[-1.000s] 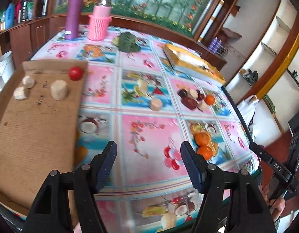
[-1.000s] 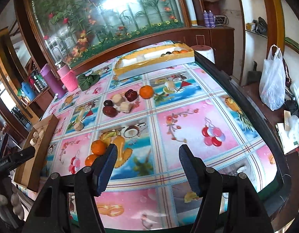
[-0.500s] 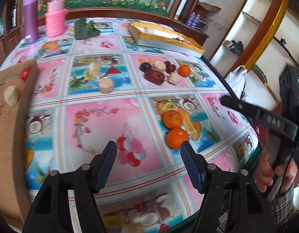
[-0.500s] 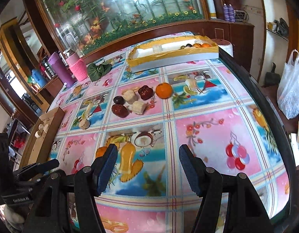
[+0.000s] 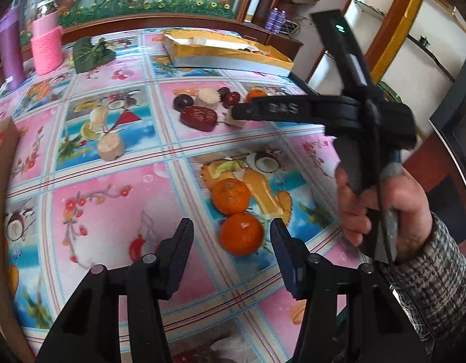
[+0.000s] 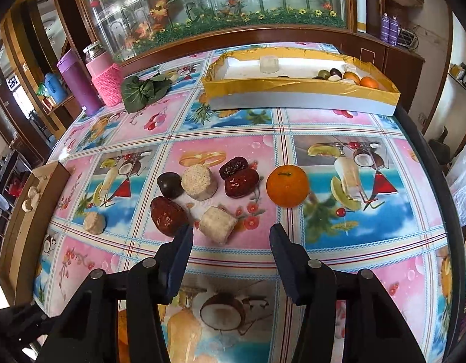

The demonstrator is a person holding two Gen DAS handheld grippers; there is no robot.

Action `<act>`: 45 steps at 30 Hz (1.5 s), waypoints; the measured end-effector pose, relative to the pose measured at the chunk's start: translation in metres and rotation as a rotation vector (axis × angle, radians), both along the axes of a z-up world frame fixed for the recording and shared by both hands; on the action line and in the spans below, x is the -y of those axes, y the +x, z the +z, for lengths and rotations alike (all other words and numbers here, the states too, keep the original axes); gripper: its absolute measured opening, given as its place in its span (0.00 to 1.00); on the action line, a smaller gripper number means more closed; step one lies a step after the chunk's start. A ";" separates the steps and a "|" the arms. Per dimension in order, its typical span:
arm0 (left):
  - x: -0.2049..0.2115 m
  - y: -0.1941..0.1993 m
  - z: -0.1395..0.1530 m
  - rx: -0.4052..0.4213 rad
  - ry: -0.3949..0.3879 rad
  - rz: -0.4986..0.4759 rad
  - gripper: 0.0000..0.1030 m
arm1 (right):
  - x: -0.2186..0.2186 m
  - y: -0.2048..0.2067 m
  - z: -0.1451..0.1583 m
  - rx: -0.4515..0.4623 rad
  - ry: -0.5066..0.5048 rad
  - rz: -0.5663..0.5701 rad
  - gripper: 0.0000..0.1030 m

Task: Organize fruits
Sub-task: 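Grasp the mandarin orange with the left gripper while the right gripper grasps a beige cylinder, then carry the orange and cylinder into the cardboard tray and open both grippers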

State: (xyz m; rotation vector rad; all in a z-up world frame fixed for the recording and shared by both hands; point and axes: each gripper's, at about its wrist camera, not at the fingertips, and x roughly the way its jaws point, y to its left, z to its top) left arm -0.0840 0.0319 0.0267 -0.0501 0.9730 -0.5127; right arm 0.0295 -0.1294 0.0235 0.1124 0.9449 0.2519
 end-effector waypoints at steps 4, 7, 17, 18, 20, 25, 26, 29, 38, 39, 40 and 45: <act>0.015 0.003 -0.004 -0.012 0.008 -0.037 0.50 | -0.004 0.008 -0.007 -0.011 0.000 0.003 0.55; 0.021 0.004 -0.009 -0.016 0.042 -0.039 0.42 | -0.008 0.012 -0.012 -0.020 -0.008 0.007 0.53; 0.006 0.001 -0.010 -0.010 0.025 0.030 0.30 | -0.013 0.008 -0.012 0.008 -0.044 -0.004 0.30; 0.002 0.000 -0.009 -0.012 0.016 0.040 0.30 | -0.013 0.006 -0.011 0.008 -0.040 -0.004 0.30; -0.009 0.000 -0.007 -0.019 -0.004 0.066 0.30 | -0.012 -0.001 -0.008 0.013 -0.031 -0.003 0.30; -0.042 -0.007 0.002 -0.018 -0.053 0.132 0.30 | -0.015 -0.022 0.008 0.035 -0.021 0.008 0.30; -0.049 -0.008 0.004 -0.013 -0.059 0.145 0.30 | -0.018 -0.028 0.013 0.042 -0.018 0.016 0.30; -0.071 -0.013 0.016 0.021 -0.073 0.198 0.30 | -0.032 -0.042 0.028 0.067 -0.010 0.050 0.30; -0.185 -0.022 0.048 0.124 0.013 0.448 0.30 | -0.124 -0.075 0.063 0.106 0.028 0.262 0.30; -0.199 -0.021 0.048 0.122 0.034 0.477 0.30 | -0.136 -0.078 0.064 0.104 0.035 0.287 0.31; -0.217 -0.019 0.048 0.115 0.060 0.514 0.30 | -0.152 -0.081 0.066 0.102 0.041 0.323 0.31; -0.282 -0.009 0.040 0.078 0.146 0.629 0.30 | -0.226 -0.091 0.063 0.094 0.038 0.453 0.31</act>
